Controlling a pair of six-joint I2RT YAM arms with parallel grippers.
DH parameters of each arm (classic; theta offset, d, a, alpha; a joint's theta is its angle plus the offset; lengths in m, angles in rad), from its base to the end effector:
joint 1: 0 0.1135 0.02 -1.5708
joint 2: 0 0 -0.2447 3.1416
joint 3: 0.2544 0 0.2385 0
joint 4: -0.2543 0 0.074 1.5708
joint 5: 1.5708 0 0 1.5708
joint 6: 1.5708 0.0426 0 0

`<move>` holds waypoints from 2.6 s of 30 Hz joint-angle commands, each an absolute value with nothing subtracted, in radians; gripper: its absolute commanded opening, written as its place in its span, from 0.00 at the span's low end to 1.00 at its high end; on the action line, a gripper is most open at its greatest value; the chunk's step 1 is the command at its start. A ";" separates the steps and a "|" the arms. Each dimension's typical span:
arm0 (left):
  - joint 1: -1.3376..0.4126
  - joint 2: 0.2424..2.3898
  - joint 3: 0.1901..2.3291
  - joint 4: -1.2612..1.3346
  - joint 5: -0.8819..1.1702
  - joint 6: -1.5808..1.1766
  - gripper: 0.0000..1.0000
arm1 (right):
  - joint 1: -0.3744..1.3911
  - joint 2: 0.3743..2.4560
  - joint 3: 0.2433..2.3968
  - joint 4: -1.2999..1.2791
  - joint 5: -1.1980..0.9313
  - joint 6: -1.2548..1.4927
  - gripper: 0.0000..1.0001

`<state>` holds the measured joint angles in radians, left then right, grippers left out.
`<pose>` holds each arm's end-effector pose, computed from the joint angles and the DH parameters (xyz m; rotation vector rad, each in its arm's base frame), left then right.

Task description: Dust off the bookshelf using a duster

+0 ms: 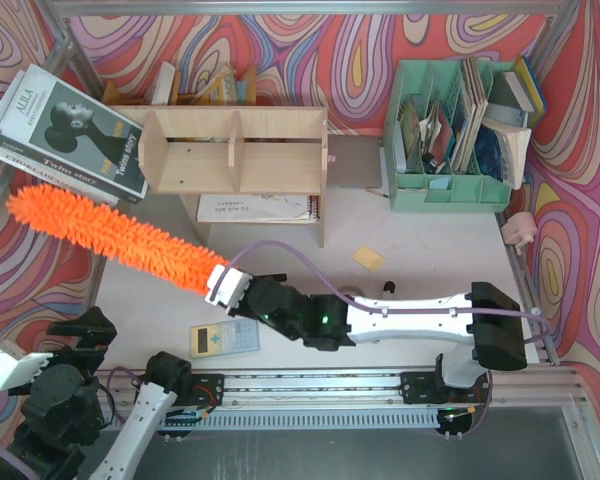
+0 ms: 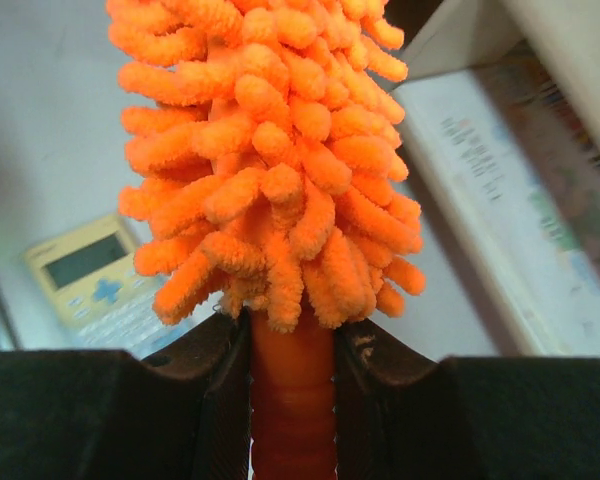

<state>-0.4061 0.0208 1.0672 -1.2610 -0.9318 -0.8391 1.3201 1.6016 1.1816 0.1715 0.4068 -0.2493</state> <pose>-0.0452 0.0567 0.3273 -0.9612 1.4009 -0.0966 0.1087 0.3566 0.2910 -1.0634 1.4720 0.3936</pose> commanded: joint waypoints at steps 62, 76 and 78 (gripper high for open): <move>-0.413 0.037 0.934 -1.052 -0.815 -0.716 0.98 | 1.001 1.764 1.766 -0.037 0.142 -0.828 0.00; -0.413 0.038 0.933 -1.050 -0.811 -0.715 0.98 | 1.008 1.751 1.742 -0.057 0.090 -0.767 0.00; -0.413 0.039 0.934 -1.049 -0.810 -0.716 0.98 | 1.009 1.735 1.697 -0.049 0.094 -0.747 0.00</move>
